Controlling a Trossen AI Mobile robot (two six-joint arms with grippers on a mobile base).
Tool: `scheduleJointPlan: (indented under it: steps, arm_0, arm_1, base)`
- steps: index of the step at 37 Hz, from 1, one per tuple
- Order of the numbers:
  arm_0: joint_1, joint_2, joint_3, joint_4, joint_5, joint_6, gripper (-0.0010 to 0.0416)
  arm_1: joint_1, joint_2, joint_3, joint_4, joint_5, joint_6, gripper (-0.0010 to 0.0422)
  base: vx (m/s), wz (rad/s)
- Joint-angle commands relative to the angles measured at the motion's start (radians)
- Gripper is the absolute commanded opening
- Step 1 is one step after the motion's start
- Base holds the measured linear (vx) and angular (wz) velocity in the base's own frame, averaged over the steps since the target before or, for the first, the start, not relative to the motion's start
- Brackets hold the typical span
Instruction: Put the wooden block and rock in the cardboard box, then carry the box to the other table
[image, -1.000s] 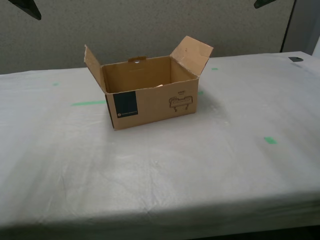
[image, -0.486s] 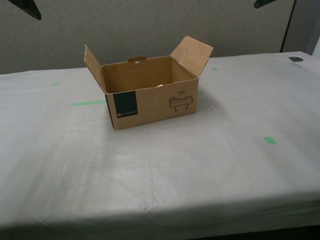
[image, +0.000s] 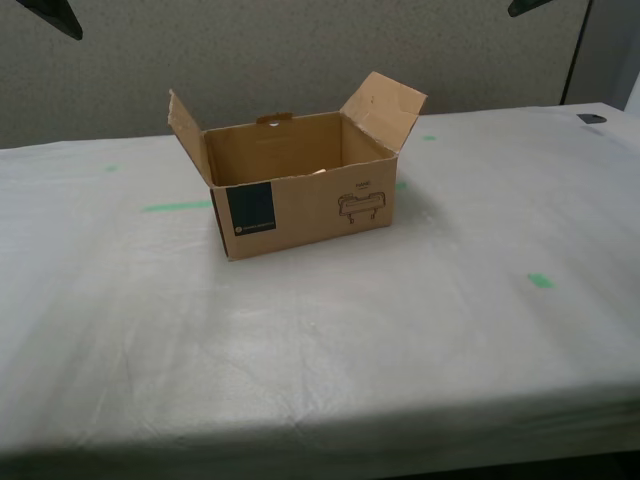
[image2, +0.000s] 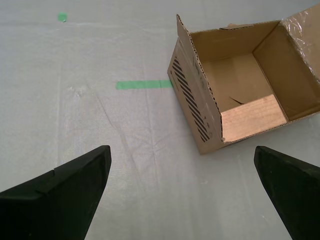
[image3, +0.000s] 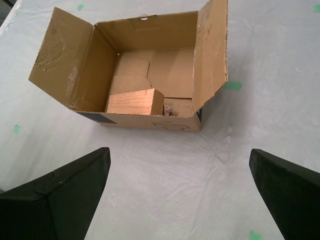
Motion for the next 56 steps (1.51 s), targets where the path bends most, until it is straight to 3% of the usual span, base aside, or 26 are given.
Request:
scheduleJointPlan:
  steps: [1,56]
  arm_0:
    - [0.0,-0.001,0.0,0.0,0.001,0.002,0.0387]
    - [0.0,-0.001,0.0,0.0,0.001,0.002,0.0387]
  arm_1:
    - [0.0,0.0,0.001,0.0,-0.001,0.003,0.0391]
    - [0.0,0.0,0.0,0.002,-0.001,0.003,0.0391]
  base:
    - [0.0,0.0]
    - [0.0,0.0]
